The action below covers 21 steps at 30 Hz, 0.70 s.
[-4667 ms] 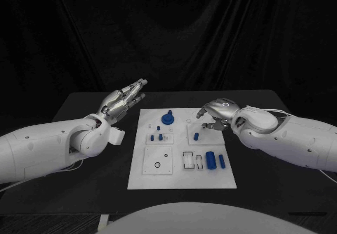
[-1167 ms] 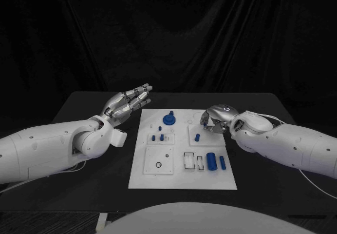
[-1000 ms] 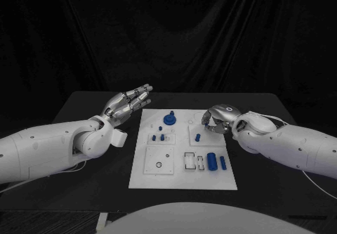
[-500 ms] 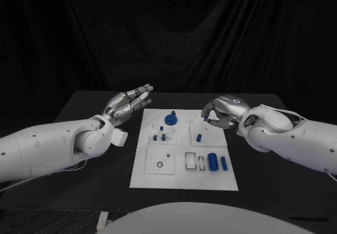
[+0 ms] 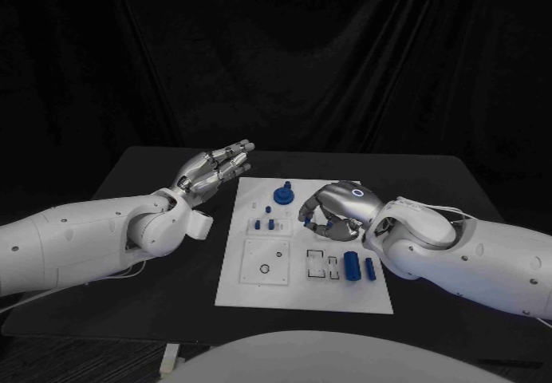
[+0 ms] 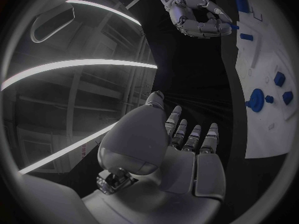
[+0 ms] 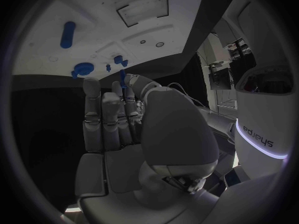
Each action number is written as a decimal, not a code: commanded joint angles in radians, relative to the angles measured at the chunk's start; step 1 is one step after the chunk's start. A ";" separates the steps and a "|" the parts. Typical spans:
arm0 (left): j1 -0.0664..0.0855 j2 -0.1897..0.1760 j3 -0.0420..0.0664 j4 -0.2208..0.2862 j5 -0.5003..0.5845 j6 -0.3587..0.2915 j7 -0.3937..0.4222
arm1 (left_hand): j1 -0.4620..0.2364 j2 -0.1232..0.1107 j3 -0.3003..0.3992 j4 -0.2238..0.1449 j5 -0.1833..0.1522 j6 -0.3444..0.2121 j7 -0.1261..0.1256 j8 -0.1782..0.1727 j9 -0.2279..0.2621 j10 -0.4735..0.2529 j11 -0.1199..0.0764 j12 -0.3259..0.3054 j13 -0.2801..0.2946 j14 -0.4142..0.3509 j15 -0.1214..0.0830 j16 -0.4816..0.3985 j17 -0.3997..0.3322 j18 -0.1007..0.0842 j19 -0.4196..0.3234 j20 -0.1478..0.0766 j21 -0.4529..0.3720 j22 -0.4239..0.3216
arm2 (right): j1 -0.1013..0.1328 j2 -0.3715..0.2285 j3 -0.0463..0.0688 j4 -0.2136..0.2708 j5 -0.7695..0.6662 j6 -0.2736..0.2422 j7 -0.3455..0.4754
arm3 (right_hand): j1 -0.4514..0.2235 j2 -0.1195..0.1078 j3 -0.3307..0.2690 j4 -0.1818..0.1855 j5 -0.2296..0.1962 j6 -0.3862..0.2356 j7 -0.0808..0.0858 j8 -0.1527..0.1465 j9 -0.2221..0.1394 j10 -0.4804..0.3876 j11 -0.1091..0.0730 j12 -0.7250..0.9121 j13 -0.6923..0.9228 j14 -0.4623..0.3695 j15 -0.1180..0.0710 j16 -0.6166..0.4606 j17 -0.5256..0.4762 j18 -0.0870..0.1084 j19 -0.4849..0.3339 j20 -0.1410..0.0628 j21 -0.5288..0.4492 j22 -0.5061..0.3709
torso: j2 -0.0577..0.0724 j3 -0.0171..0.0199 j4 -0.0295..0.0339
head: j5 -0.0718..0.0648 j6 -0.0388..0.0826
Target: Assemble the parts on the task board
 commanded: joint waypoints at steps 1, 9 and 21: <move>-0.005 0.002 0.001 -0.001 0.006 -0.002 0.069 | 0.009 -0.002 -0.005 0.000 0.003 0.004 0.003 0.006 0.001 0.002 0.005 0.005 0.002 -0.003 -0.002 -0.005 -0.001 -0.003 0.002 -0.007 -0.005 0.001 | -0.018 0.021 0.001 -0.015 -0.035 0.021 -0.025 | 0.002 -0.006 0.003 -0.004 -0.004 -0.006 0.004 -0.005 0.000 0.007 0.003 -0.004 0.000 -0.004 0.003 -0.005 -0.001 0.003 -0.008 -0.002 0.001 0.054 | 0.001 0.0005 -0.0002 | 0.005 0.000; -0.011 0.003 0.001 -0.006 0.006 0.003 0.068 | 0.010 -0.001 -0.005 0.000 0.003 0.002 0.003 0.006 0.001 0.002 0.005 0.003 0.001 -0.003 -0.002 -0.005 -0.001 -0.003 0.002 -0.007 -0.004 0.002 | -0.060 0.086 0.001 -0.067 -0.038 0.042 -0.015 | 0.002 -0.006 0.003 -0.004 -0.006 -0.010 0.006 -0.009 -0.001 0.008 0.003 -0.006 -0.002 -0.004 0.004 -0.006 -0.003 0.004 -0.010 -0.001 0.000 0.053 | 0.000 -0.0003 0.0008 | 0.008 0.000; -0.014 0.005 0.001 -0.009 0.006 0.005 0.071 | 0.011 0.000 -0.005 0.000 0.004 0.002 0.003 0.005 0.000 0.001 0.005 0.003 0.001 -0.003 -0.002 -0.005 -0.001 -0.003 0.002 -0.005 -0.004 0.002 | -0.104 0.148 0.001 -0.112 -0.039 0.048 -0.004 | 0.003 -0.006 0.004 -0.004 -0.010 -0.013 0.008 -0.012 -0.002 0.010 0.004 -0.007 -0.003 -0.003 0.004 -0.004 -0.001 0.003 -0.010 0.000 0.004 0.054 | 0.001 -0.0003 0.0023 | 0.020 0.000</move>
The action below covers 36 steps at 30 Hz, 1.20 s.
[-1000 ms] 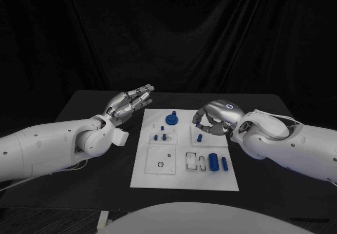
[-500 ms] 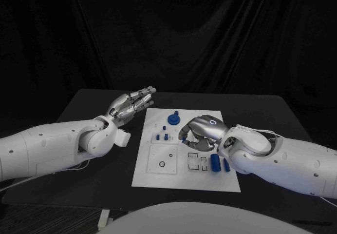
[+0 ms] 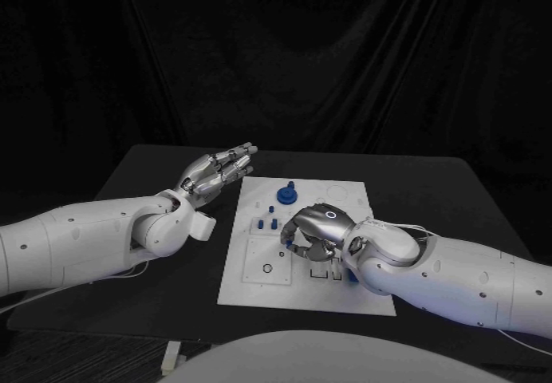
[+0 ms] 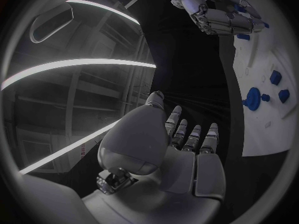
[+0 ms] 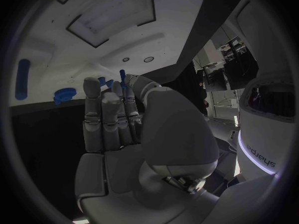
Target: Assemble the parts on the task board
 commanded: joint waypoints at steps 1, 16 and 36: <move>-0.002 0.002 0.001 0.001 0.006 0.005 0.071 | 0.011 0.000 -0.005 0.000 0.004 0.002 0.003 0.005 0.001 0.001 0.005 0.003 0.001 -0.003 -0.002 -0.005 -0.001 -0.003 0.002 -0.005 -0.004 0.001 | -0.010 0.008 0.001 -0.007 -0.010 0.008 -0.004 | 0.003 -0.006 0.004 -0.004 -0.005 -0.006 0.000 -0.004 -0.002 0.006 0.000 -0.005 0.000 -0.003 0.004 -0.004 0.001 0.003 -0.006 0.003 0.004 0.053 | -0.001 -0.0001 -0.0007 | 0.004 0.000; -0.003 0.004 0.001 -0.002 0.006 0.009 0.070 | 0.011 0.000 -0.005 0.001 0.003 0.002 0.003 0.005 0.000 0.000 0.005 0.002 0.001 -0.004 -0.002 -0.006 -0.002 -0.002 0.002 -0.005 -0.004 0.000 | -0.030 0.042 0.001 -0.034 -0.010 0.003 0.001 | 0.006 -0.005 0.005 -0.006 -0.007 -0.008 0.001 -0.007 -0.002 0.008 0.001 -0.006 -0.001 -0.002 0.004 -0.003 0.001 0.003 -0.007 0.004 0.006 0.053 | -0.001 0.0000 -0.0021 | 0.010 0.000; -0.004 0.005 0.001 -0.002 0.006 0.019 0.064 | 0.014 0.001 -0.005 0.000 0.004 0.006 0.004 0.006 0.001 -0.001 0.006 0.000 0.001 -0.004 -0.001 -0.004 -0.001 -0.002 0.003 -0.003 -0.004 0.003 | -0.043 0.057 0.001 -0.058 -0.010 0.017 0.000 | 0.015 -0.005 0.007 -0.014 -0.013 -0.013 0.004 -0.015 -0.004 0.009 0.003 -0.010 -0.003 -0.007 0.005 -0.008 -0.006 0.005 -0.014 0.004 0.004 0.051 | -0.001 -0.0002 -0.0019 | 0.010 0.000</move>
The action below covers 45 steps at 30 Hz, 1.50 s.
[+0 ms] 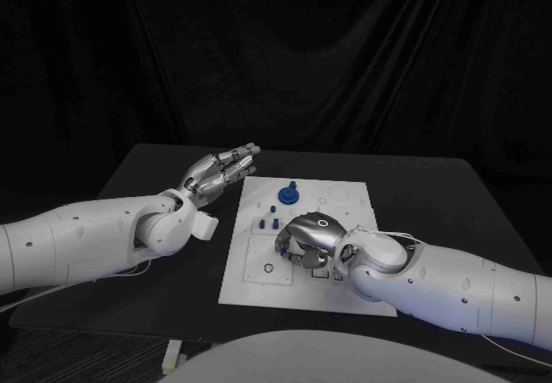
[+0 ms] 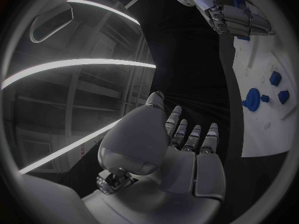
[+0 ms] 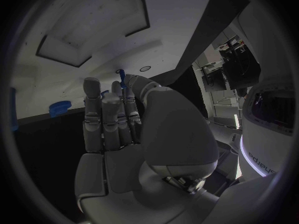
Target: Assemble the parts on the task board
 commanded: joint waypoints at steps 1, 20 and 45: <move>-0.002 0.002 0.001 0.003 0.006 0.014 0.064 | 0.010 -0.002 -0.005 0.000 0.004 0.006 0.004 0.006 0.001 -0.001 0.006 0.000 0.001 -0.004 -0.001 -0.004 -0.001 -0.002 0.003 -0.003 -0.004 0.002 | -0.005 0.002 0.000 -0.003 -0.007 0.014 -0.005 | 0.012 -0.001 -0.001 -0.006 -0.006 -0.010 0.001 -0.007 -0.002 0.007 0.000 -0.007 -0.002 -0.003 0.002 -0.004 -0.002 0.005 -0.010 0.000 0.004 0.052 | 0.000 -0.0003 -0.0004 | 0.002 0.000; -0.003 0.005 0.001 0.003 0.006 0.024 0.057 | 0.014 0.001 -0.003 0.001 0.006 0.012 0.007 0.007 0.002 -0.003 0.009 -0.001 0.001 -0.001 0.006 0.002 0.000 -0.001 0.004 0.001 -0.003 0.005 | -0.009 0.004 0.000 -0.010 -0.007 0.010 -0.021 | 0.032 0.003 -0.003 -0.023 -0.042 -0.009 0.002 -0.019 -0.002 0.009 0.001 -0.012 -0.004 -0.008 0.003 -0.006 -0.008 0.007 -0.023 0.001 0.016 0.051 | 0.000 0.0001 0.0004 | 0.001 0.000; -0.005 0.007 0.001 0.001 0.006 0.029 0.049 | 0.017 0.005 -0.002 0.002 0.006 0.034 0.011 0.011 0.004 -0.004 0.013 -0.002 0.001 0.000 0.012 0.007 0.001 0.000 0.006 0.002 -0.002 0.008 | -0.023 -0.014 0.000 0.001 -0.007 -0.068 -0.024 | 0.031 0.020 -0.017 -0.015 -0.083 0.009 0.003 -0.022 0.002 0.018 0.000 -0.005 -0.001 0.002 0.004 0.009 0.001 0.006 -0.027 0.004 0.041 0.050 | 0.000 0.0001 0.0002 | 0.009 0.000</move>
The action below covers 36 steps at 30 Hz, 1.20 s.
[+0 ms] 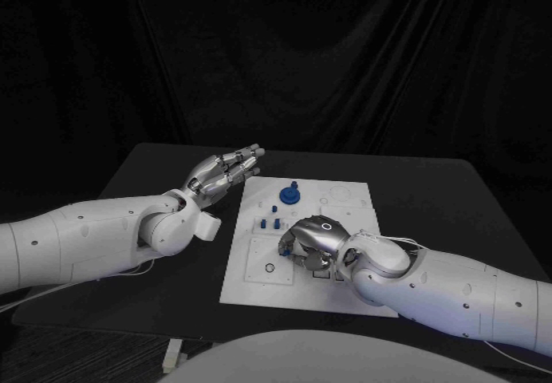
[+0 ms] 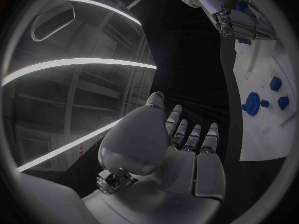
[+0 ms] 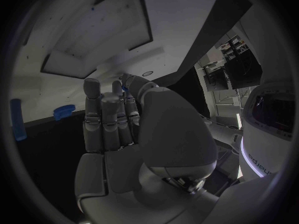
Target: Assemble the parts on the task board
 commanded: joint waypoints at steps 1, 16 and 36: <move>-0.001 0.001 0.001 0.001 0.006 0.012 0.049 | 0.013 0.001 -0.002 0.002 0.006 0.005 0.001 0.004 0.001 0.000 0.010 -0.002 0.001 0.000 0.005 0.007 0.001 0.000 0.006 0.002 -0.002 0.001 | -0.003 -0.011 0.000 0.015 -0.007 -0.055 -0.016 | -0.001 0.014 -0.006 0.005 -0.006 0.016 -0.001 -0.002 0.004 0.009 -0.003 0.004 0.003 0.006 0.000 0.008 0.004 0.006 -0.003 0.000 0.010 0.050 | 0.000 -0.0001 0.0003 | 0.002 0.000; -0.002 0.005 0.001 -0.002 0.006 0.014 0.044 | 0.011 0.006 -0.002 0.006 0.006 0.005 0.003 0.004 0.001 -0.001 0.012 -0.001 0.001 0.000 0.006 0.008 0.001 0.000 0.007 0.003 -0.001 0.003 | 0.046 -0.049 0.000 0.070 -0.007 0.017 -0.062 | -0.022 0.049 -0.016 0.035 -0.017 0.022 -0.007 -0.011 0.004 0.020 -0.010 0.010 0.005 0.008 -0.002 0.012 0.002 0.008 -0.008 0.002 0.003 0.045 | -0.001 -0.0004 -0.0003 | 0.015 0.000; -0.006 0.012 0.001 -0.008 0.006 0.021 0.039 | 0.006 0.013 -0.003 0.011 0.004 0.005 0.007 0.004 0.001 0.002 0.018 0.010 0.003 0.000 0.006 0.009 0.001 -0.001 0.009 0.003 -0.001 0.005 | 0.044 -0.006 0.000 0.024 -0.007 0.101 -0.070 | -0.030 0.120 0.012 0.061 -0.017 0.000 -0.001 -0.041 -0.016 0.010 -0.003 0.004 0.004 0.000 0.003 0.010 -0.009 0.010 -0.018 0.005 -0.022 0.041 | 0.001 0.0000 0.0003 | 0.019 0.000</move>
